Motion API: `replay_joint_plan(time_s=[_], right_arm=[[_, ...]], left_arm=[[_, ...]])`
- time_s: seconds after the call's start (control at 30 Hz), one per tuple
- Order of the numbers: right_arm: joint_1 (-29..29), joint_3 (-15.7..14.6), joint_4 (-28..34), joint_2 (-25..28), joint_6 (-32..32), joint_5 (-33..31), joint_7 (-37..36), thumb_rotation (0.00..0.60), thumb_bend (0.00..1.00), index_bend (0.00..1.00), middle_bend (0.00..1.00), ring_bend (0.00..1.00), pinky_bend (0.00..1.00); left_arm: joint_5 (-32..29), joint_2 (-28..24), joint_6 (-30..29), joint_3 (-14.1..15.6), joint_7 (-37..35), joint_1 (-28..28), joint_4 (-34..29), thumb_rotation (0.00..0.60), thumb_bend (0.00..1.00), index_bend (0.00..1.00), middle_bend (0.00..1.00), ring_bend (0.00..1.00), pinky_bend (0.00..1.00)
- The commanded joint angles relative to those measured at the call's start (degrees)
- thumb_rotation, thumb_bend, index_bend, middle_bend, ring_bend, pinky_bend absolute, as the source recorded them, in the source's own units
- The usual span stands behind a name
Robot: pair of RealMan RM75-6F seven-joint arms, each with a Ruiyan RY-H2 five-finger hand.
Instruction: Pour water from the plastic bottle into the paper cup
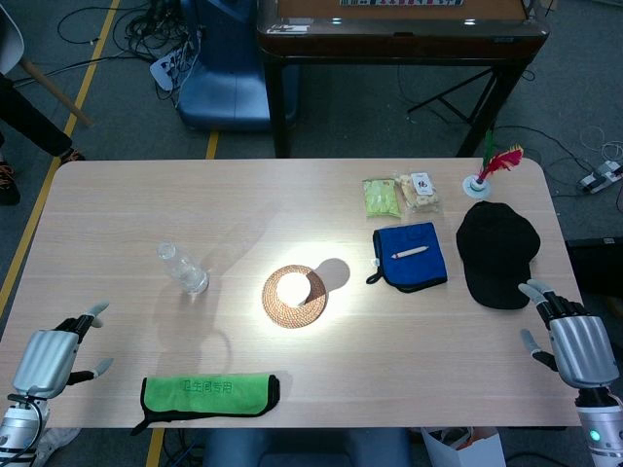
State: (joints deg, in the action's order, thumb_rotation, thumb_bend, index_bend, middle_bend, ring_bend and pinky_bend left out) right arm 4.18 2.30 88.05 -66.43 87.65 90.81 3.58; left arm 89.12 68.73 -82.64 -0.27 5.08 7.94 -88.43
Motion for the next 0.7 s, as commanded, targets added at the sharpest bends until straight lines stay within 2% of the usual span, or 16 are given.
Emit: replay_joint_plan(time_s=[0.03, 0.3, 0.4, 0.53, 0.7], right_arm=[[0.09, -0.19, 0.37, 0.0, -0.26, 0.18, 0.44, 0.6, 0.32, 0.2, 0.19, 0.34, 0.46], [0.03, 0.15, 0.8, 0.6, -0.57, -0.8, 0.03, 0.6, 0.32, 0.2, 0.19, 0.34, 0.46], [-0.06, 0.06, 1.05, 0.88, -0.78, -1.04, 0.02, 0.6, 0.32, 0.2, 0.19, 0.34, 0.46], [-0.19, -0.18, 1.47, 1.2, -0.51, -0.53, 0.15, 0.6, 0.31, 0.2, 0.19, 0.34, 0.46], [-0.26, -0.11, 1.64, 1.46, -0.45, -0.65, -0.08, 0.6, 0.32, 0.2, 0.2, 0.33, 0.46]], left_arm=[[0.15, 0.13, 0.05, 0.11, -0.23, 0.06, 0.22, 0.6, 0.15, 0.15, 0.38, 0.41, 0.72], [0.24, -0.07, 0.93, 0.35, -4.69, 0.47, 0.01, 0.6, 0.15, 0.12, 0.37, 0.39, 0.71], [-0.4, 0.01, 1.49, 0.25, -8.83, 0.55, -0.89, 0.6, 0.15, 0.07, 0.31, 0.36, 0.7], [-1.17, 0.39, 2.55, -0.62, -15.05, 1.41, -1.29, 0.6, 0.11, 0.0, 0.18, 0.27, 0.61], [-4.98, 0.84, 7.18, -3.03, -23.12, 3.93, -1.08, 0.6, 0.05, 0.0, 0.1, 0.2, 0.56]])
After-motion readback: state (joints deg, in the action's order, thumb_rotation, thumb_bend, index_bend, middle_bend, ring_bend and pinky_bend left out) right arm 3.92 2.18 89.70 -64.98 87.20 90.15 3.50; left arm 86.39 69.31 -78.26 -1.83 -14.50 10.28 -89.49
